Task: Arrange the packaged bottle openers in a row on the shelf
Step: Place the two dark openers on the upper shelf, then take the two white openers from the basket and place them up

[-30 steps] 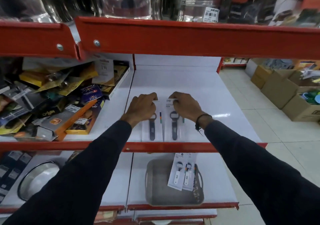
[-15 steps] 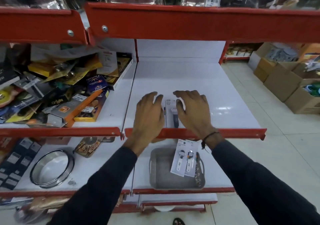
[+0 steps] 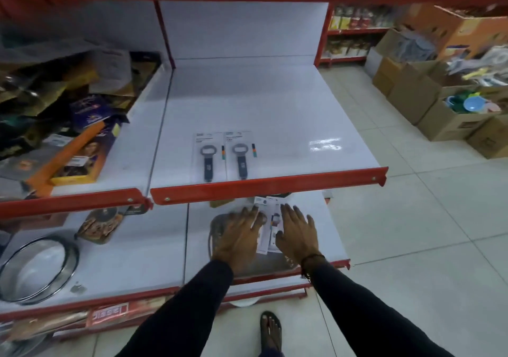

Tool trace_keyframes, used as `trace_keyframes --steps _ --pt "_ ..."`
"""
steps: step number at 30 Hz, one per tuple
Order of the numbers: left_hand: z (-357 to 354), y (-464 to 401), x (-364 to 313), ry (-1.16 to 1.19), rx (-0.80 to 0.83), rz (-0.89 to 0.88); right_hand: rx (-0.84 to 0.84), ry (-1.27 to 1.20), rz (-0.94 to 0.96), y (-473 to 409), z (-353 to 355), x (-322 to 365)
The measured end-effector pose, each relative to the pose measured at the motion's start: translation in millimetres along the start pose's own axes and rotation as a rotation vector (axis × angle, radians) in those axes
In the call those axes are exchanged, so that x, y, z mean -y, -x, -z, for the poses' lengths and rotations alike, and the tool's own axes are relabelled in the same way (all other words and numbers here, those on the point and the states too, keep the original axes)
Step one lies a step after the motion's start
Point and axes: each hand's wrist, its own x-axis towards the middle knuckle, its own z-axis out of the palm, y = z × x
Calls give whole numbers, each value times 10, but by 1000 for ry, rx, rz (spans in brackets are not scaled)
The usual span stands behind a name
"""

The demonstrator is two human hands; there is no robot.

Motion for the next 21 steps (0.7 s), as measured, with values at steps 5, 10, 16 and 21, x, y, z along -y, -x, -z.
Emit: trace_keyframes --steps 5,10,16,21 --pt "-130 -439 24 -53 49 4 28 95 31 -444 -97 -128" --pt "-89 -616 -1 -27 7 -46 36 102 85 -548 -47 -167" --pt "98 -324 14 56 -85 -23 -97 -5 143 -269 100 -112" --pt "375 251 -3 217 -71 -57 -155 -120 270 309 346 6"
